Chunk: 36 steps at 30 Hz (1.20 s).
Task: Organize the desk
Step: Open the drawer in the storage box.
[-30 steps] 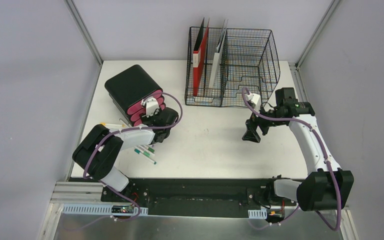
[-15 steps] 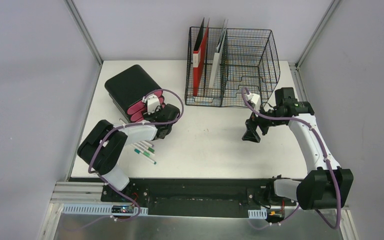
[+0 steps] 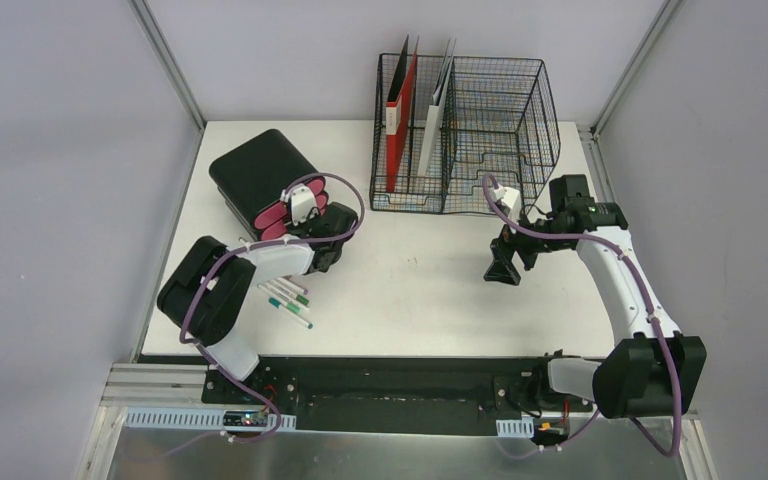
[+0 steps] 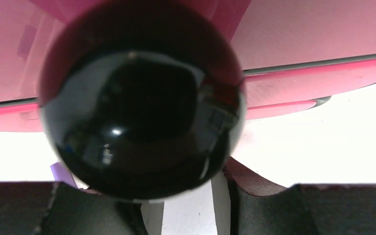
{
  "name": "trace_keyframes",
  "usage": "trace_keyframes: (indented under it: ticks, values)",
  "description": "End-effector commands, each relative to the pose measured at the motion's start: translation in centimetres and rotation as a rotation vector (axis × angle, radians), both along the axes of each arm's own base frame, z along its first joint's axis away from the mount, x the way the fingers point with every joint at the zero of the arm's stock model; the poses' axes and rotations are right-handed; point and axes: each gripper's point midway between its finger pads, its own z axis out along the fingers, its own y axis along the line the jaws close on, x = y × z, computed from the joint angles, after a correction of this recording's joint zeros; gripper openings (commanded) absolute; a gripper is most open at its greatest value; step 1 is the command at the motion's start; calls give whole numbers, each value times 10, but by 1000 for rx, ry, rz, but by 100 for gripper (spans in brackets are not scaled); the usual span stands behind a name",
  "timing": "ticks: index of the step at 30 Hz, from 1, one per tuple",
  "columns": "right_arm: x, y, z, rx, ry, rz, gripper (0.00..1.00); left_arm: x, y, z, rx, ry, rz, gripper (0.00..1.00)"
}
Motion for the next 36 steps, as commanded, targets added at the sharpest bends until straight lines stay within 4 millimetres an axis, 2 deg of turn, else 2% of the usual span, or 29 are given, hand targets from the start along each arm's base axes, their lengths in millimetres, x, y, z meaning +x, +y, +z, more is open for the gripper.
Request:
trace_keyframes:
  ticks: [1, 6, 10, 14, 19, 23, 25, 26, 29, 30, 33, 36]
  values:
    - [2, 1, 4, 16, -24, 18, 88, 14, -3, 16, -34, -43, 10, 34]
    - [2, 1, 4, 15, -25, 20, 88, 10, -7, 15, -52, -21, -10, 18]
    - [2, 1, 4, 15, -26, 20, 88, 5, -28, 29, -55, -32, -72, 11]
    - [3, 1, 4, 14, -29, 19, 88, -9, -55, 34, -50, -28, -137, 11]
    - [2, 1, 5, 15, -33, 20, 88, -34, -86, 13, -71, 23, -195, 11]
    - [2, 1, 5, 14, -32, 19, 88, -47, -101, 4, -84, 45, -223, 12]
    - [2, 1, 5, 14, -33, 21, 88, -48, -108, 5, -84, 50, -239, 17]
    - [2, 1, 6, 14, -36, 21, 89, -47, -109, 7, -81, 52, -248, 26]
    - [1, 1, 7, 14, -38, 20, 89, -44, -112, 18, -52, 47, -281, 66]
    - [1, 1, 7, 14, -39, 21, 89, -43, -114, 24, -49, 42, -296, 72]
    - [1, 1, 7, 14, -42, 22, 89, -44, -122, 44, -46, 37, -383, 79]
    - [1, 1, 7, 14, -39, 21, 89, -49, -142, 61, -59, 57, -579, 81]
